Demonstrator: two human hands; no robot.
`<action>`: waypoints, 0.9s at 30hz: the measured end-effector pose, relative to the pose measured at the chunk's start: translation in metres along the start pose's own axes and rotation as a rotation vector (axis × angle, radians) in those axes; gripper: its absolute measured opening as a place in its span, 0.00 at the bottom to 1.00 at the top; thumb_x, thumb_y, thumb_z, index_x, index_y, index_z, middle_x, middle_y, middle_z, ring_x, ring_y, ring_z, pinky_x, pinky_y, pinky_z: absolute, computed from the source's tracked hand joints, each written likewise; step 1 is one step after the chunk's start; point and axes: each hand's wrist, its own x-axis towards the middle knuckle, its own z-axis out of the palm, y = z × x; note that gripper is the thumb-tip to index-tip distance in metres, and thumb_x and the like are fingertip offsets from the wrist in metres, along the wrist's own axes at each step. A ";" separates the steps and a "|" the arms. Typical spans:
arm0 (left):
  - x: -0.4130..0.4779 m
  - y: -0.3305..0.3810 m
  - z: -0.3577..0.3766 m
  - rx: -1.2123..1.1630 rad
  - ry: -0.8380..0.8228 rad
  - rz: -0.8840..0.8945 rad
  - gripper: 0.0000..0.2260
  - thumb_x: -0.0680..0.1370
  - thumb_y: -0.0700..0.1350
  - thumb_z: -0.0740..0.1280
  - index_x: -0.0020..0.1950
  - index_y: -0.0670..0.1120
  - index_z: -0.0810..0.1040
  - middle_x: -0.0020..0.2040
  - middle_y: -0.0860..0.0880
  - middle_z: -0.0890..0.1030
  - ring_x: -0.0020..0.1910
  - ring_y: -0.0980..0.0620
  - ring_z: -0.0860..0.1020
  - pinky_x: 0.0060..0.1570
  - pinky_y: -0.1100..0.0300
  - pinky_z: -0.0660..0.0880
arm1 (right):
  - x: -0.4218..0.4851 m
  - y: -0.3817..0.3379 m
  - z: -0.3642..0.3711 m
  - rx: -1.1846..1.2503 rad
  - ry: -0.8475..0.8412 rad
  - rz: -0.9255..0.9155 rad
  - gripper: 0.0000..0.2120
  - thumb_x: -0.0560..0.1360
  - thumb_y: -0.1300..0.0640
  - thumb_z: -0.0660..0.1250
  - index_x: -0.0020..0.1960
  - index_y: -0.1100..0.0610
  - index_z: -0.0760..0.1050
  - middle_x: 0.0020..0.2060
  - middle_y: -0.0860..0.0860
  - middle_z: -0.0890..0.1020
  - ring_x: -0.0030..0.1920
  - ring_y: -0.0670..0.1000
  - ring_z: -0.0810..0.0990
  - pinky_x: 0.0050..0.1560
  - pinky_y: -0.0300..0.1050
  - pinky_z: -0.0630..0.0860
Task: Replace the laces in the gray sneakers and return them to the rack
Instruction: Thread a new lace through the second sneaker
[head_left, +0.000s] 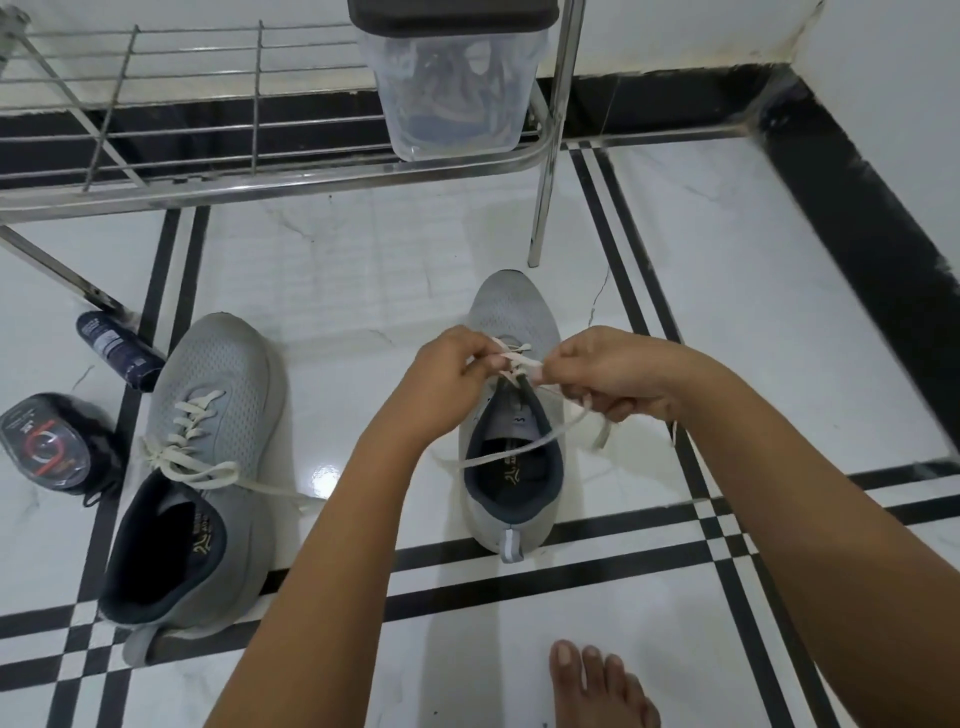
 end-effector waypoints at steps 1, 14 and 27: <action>0.000 -0.003 0.000 0.013 -0.005 -0.038 0.09 0.80 0.43 0.60 0.51 0.43 0.79 0.50 0.50 0.72 0.44 0.56 0.70 0.39 0.69 0.63 | 0.001 0.003 -0.002 -0.052 0.064 -0.029 0.05 0.77 0.55 0.64 0.48 0.57 0.75 0.28 0.49 0.68 0.25 0.45 0.59 0.25 0.39 0.55; 0.012 -0.012 0.011 -0.219 0.128 -0.397 0.15 0.77 0.45 0.60 0.31 0.44 0.64 0.29 0.49 0.63 0.29 0.52 0.63 0.31 0.59 0.59 | 0.002 0.021 -0.006 -0.037 0.078 -0.221 0.11 0.79 0.54 0.60 0.46 0.55 0.81 0.35 0.49 0.73 0.34 0.47 0.66 0.32 0.37 0.64; 0.013 -0.008 -0.024 0.136 0.301 -0.247 0.10 0.80 0.48 0.59 0.48 0.45 0.77 0.44 0.47 0.79 0.50 0.44 0.75 0.54 0.53 0.69 | 0.005 0.018 -0.014 0.065 -0.063 -0.216 0.13 0.81 0.57 0.56 0.44 0.55 0.78 0.34 0.46 0.78 0.37 0.44 0.74 0.42 0.38 0.69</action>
